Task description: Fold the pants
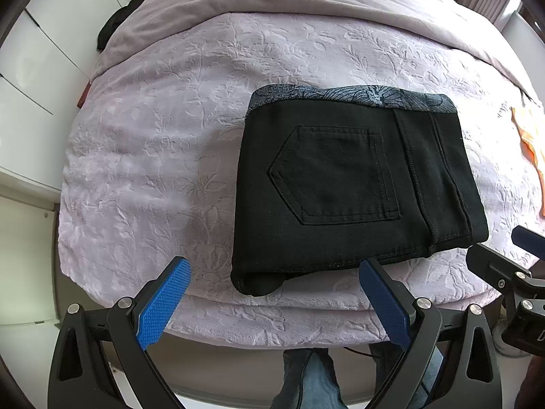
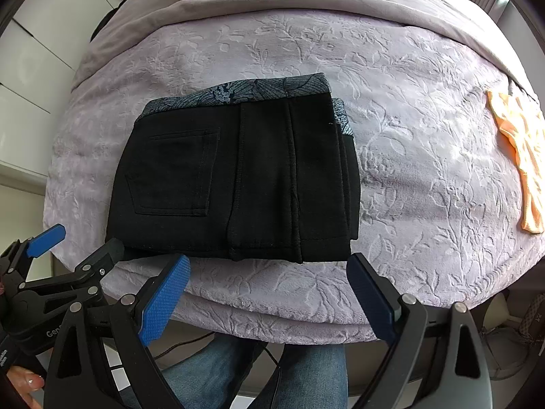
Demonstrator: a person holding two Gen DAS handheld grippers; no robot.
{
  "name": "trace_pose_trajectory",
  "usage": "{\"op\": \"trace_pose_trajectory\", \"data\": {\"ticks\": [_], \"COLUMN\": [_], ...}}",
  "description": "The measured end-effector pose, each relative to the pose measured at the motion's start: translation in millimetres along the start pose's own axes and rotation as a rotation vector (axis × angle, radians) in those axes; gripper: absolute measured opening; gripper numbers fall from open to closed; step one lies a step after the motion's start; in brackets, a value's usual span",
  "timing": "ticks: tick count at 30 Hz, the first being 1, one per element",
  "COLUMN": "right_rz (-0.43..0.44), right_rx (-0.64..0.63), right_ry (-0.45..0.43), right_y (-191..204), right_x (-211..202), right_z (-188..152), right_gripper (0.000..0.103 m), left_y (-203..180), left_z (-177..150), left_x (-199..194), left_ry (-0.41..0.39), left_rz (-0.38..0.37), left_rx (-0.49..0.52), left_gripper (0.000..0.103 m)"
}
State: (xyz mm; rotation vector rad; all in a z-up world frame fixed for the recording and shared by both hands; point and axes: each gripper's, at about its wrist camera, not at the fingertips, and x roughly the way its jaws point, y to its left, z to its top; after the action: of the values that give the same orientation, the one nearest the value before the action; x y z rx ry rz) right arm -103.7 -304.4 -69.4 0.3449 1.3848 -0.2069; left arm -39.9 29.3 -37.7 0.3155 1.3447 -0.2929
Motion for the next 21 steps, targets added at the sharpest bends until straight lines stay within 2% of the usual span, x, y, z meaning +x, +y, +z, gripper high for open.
{"op": "trace_pose_trajectory", "data": {"ticks": [21], "right_rz": [0.000], "right_rx": [-0.003], "right_ry": [0.002], "right_y": [1.4], "right_x": [0.6], "right_z": [0.9], "right_gripper": [0.095], "left_y": [-0.6], "left_z": [0.9], "left_x": [-0.8], "left_ry": [0.000], "left_rz": [-0.006], "left_rx": [0.001], "left_gripper": [0.100]}}
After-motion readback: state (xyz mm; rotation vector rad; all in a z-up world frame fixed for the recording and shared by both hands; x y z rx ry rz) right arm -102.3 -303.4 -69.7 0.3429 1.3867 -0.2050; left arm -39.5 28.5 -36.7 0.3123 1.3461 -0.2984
